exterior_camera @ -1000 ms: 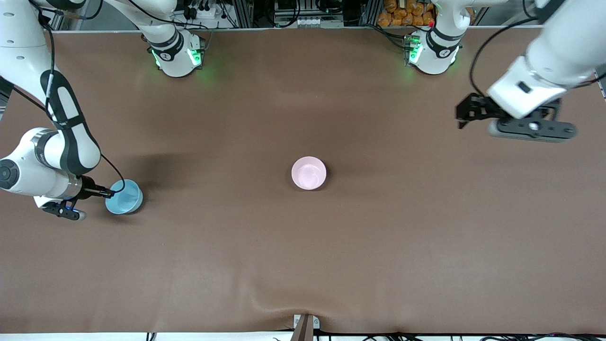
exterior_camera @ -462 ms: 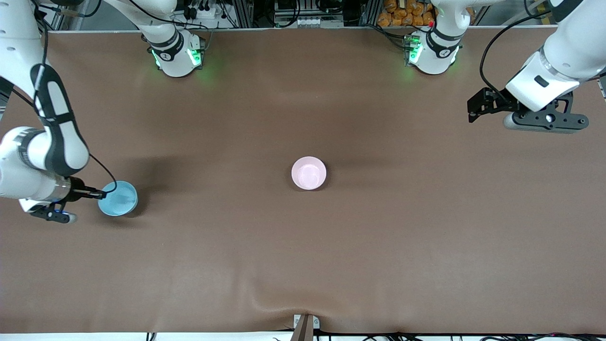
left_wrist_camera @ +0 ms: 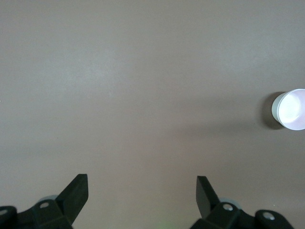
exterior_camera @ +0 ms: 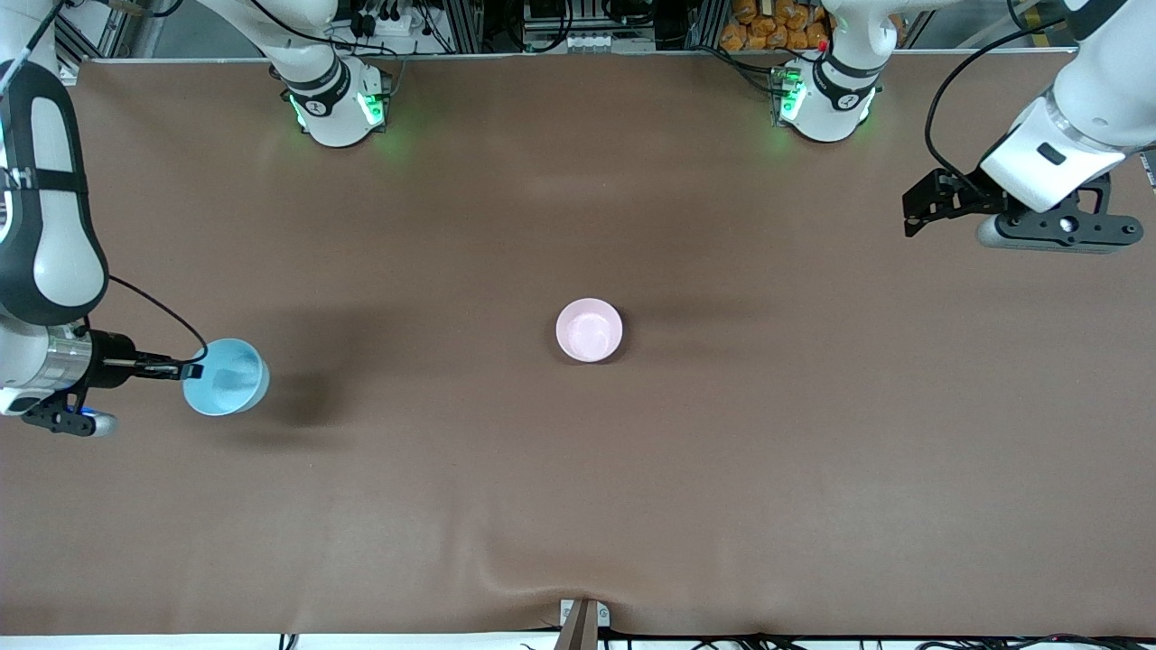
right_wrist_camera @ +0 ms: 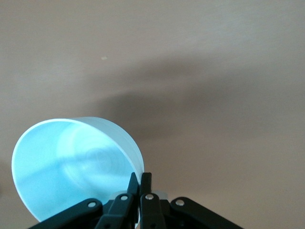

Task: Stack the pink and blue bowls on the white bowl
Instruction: 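Lift the blue bowl with the right gripper toward the stacked bowls, then lower the blue bowl into the pink bowl with the right gripper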

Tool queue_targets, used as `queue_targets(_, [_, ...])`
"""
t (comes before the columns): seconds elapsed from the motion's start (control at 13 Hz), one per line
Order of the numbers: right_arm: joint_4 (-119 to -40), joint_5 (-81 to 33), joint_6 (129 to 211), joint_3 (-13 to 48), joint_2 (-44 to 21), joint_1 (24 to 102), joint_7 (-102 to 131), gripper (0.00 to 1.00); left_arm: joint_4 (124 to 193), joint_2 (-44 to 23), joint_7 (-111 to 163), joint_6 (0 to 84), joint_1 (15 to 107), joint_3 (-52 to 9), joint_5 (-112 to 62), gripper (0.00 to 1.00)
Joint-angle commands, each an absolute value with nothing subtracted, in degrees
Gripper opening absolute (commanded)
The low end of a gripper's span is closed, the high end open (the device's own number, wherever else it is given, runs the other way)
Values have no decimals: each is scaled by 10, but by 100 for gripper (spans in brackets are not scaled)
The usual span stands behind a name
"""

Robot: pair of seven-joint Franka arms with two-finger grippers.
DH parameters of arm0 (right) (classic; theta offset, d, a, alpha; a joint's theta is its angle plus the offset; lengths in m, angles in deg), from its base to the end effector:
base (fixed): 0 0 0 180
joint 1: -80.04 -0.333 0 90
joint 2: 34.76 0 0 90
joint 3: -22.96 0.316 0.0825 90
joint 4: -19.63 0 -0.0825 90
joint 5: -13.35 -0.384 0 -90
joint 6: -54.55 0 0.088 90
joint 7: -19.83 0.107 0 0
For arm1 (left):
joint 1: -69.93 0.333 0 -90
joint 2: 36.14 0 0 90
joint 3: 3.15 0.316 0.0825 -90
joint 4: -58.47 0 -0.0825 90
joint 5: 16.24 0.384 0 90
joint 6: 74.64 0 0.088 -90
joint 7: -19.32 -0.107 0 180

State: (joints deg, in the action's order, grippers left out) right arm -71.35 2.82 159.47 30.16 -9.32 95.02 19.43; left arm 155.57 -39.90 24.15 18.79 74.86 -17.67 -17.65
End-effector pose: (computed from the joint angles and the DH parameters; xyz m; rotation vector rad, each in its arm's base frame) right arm 0.6510 -0.0839 0.3675 -2.8747 0.2896 0.2632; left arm 0.5299 -0.0963 0.6057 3.1310 -0.1270 -0.0024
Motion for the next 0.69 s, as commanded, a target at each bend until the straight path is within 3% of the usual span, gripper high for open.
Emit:
queue_targets(0.0, [-714, 17, 1587, 315, -112, 902, 283, 0, 1543, -394, 237, 186, 754, -179, -183, 100])
queue_targets(0.31, [-714, 17, 1597, 316, -116, 789, 435, 0, 1547, -397, 227, 185, 725, -140, -177, 100])
queue_targets(0.62, [-719, 17, 1660, 315, -109, 661, 629, 0, 1547, -397, 226, 185, 701, -117, -176, 100])
